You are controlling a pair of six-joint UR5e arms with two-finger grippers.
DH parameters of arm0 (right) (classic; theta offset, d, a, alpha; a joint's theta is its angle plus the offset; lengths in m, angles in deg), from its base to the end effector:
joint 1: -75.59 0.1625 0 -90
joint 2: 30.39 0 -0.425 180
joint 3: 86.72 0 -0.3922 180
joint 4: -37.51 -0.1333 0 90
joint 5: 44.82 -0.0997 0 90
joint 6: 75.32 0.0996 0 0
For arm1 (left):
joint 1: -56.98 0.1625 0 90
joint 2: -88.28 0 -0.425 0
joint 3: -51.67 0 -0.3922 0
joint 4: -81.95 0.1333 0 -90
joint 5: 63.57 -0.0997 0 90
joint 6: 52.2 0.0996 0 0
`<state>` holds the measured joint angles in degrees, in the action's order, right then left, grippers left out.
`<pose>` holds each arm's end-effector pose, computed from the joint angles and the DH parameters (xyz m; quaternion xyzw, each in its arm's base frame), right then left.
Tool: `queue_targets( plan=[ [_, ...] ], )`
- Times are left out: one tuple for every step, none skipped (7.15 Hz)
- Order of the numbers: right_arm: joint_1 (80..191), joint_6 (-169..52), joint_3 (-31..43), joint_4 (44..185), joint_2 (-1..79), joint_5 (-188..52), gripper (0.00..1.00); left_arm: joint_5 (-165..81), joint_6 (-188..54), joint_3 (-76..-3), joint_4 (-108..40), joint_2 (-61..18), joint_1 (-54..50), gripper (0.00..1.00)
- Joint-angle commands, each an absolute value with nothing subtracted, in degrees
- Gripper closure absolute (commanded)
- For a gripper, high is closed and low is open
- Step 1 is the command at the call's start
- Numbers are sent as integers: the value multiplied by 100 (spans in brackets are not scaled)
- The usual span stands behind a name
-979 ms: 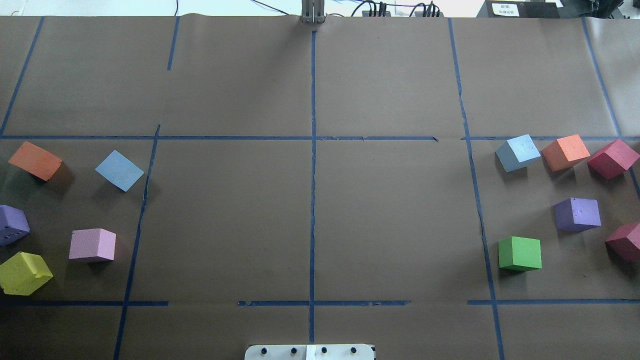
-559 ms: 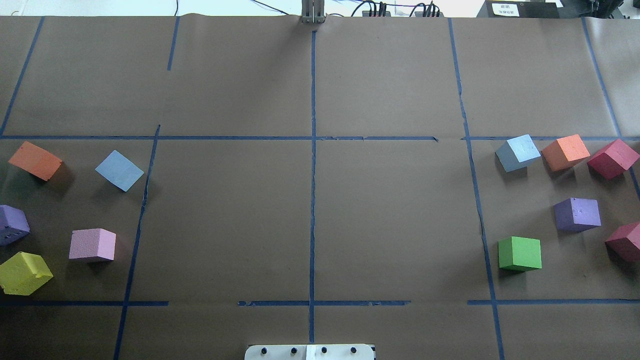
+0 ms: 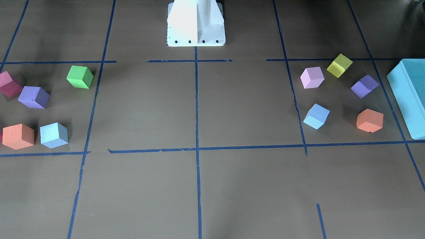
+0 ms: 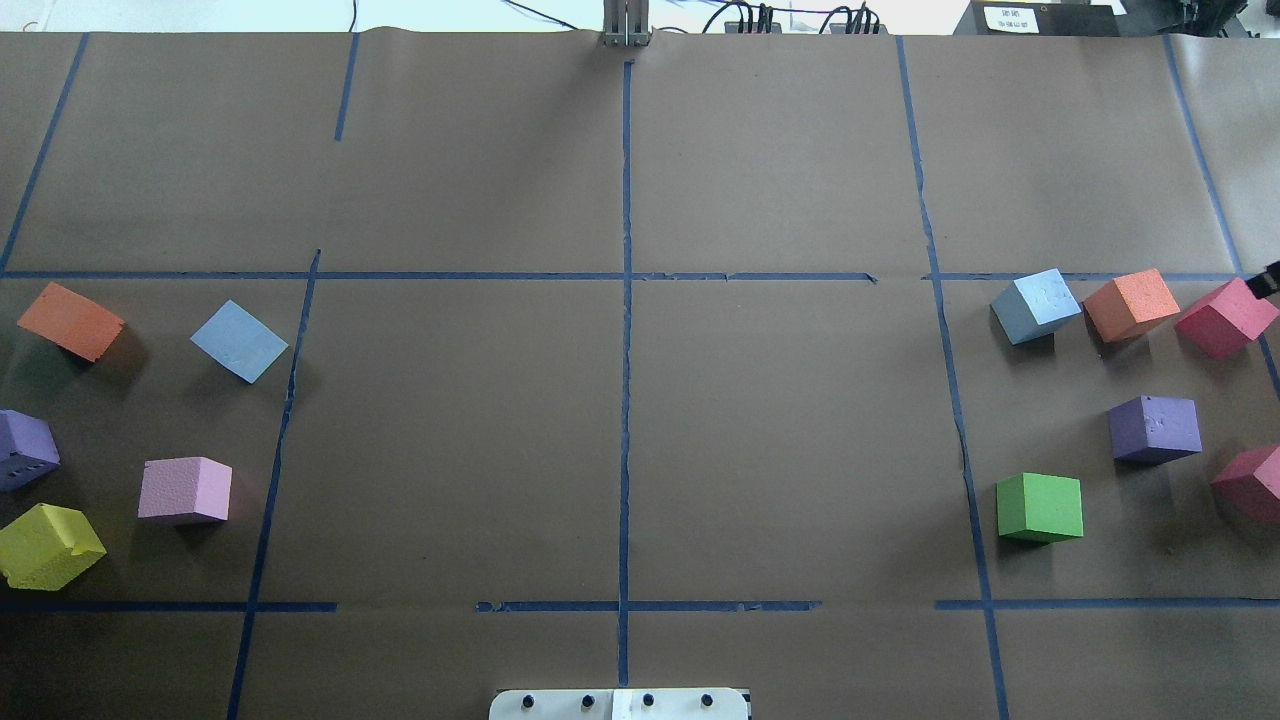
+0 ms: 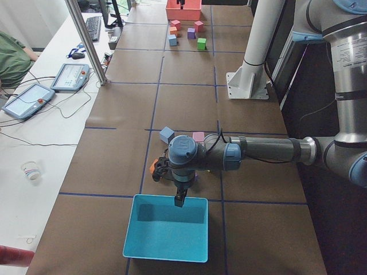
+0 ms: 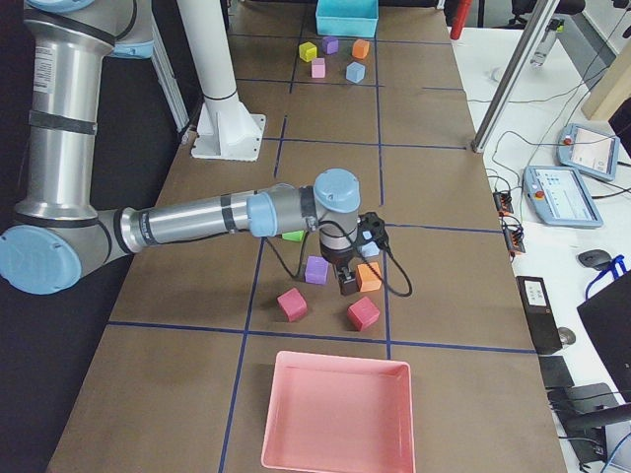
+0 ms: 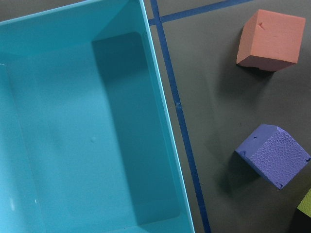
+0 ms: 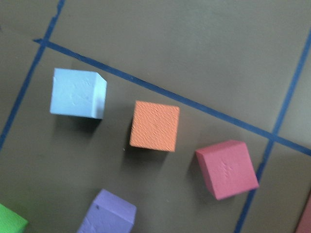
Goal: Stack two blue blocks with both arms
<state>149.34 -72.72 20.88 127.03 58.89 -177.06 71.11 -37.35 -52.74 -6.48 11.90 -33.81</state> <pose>-0.0750 -0.4946 0.5019 0.0921 -0.3756 -0.1678 0.9068 -0.0686 -0.3899 0.6423 0.0455 0.3774 0.1106 0.9183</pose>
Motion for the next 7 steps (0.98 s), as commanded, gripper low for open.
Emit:
queue_targets(
  plan=[
    [14303, -6603, 1202, 12376, 5154, -17683, 0, 7117, -3734, -5310, -664, 1190, -3381, 0],
    [14057, -6261, 859, 11773, 5126, -17666, 0, 7125, -3734, -5397, -646, 1190, -3381, 0],
    [13872, -5692, 638, 11384, 4952, -17579, 0, 7125, -3734, -5398, -646, 1190, -3390, 0],
    [13678, -5460, 609, 11363, 4837, -17317, 0, 7117, -3734, -5415, -655, 1190, -3381, 0],
    [13520, -5458, 409, 11354, 4836, -17105, 0, 7125, -3734, -5416, -655, 1199, -3381, 0],
    [13423, -5467, 311, 11354, 4827, -16981, 0, 7125, -3734, -5424, -655, 1199, -3390, 0],
    [13343, -5467, 293, 11362, 4784, -16971, 0, 7125, -3734, -5442, -646, 1199, -3390, 0]
  ],
)
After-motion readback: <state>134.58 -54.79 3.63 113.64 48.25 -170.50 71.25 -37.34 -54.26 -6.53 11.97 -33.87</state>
